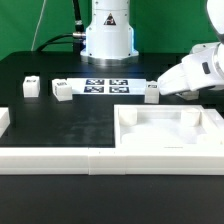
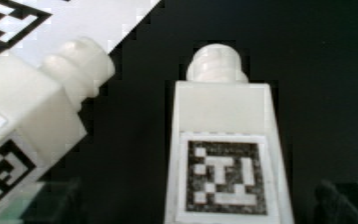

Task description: Assemble one leg

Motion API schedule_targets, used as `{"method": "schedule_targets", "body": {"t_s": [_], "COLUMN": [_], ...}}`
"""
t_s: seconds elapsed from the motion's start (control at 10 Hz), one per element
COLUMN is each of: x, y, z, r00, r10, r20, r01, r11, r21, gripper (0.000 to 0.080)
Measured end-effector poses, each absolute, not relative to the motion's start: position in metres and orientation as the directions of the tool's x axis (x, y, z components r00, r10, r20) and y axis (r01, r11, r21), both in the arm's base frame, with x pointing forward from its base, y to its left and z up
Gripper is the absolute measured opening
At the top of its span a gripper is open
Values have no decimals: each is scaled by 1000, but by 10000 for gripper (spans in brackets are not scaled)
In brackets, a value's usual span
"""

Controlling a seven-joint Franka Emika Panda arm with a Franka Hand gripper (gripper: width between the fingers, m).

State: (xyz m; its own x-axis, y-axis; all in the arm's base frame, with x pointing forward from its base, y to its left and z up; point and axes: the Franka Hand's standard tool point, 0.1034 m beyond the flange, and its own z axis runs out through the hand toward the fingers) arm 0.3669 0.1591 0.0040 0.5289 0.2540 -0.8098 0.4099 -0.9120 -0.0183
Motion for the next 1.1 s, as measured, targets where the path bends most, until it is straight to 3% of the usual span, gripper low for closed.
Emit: {"method": "schedule_targets", "body": {"t_s": [0.1,0.3,0.4,0.5,1.1], "x": [368,367,367,367,367], "y": [158,158,158,158,158], "z": [4,4,4,4,5], "r00": [528,528,528,528,524], "r10": [259,260,260,260,261], "r20": [-809,-809,-809,-809,-811], "r01": [411,412,412,412,413], "r11": [-911,-911,-911,-911,-910], "r21": [-23,-23,-23,-23,-25], "gripper": [621,352,352,291,291]}}
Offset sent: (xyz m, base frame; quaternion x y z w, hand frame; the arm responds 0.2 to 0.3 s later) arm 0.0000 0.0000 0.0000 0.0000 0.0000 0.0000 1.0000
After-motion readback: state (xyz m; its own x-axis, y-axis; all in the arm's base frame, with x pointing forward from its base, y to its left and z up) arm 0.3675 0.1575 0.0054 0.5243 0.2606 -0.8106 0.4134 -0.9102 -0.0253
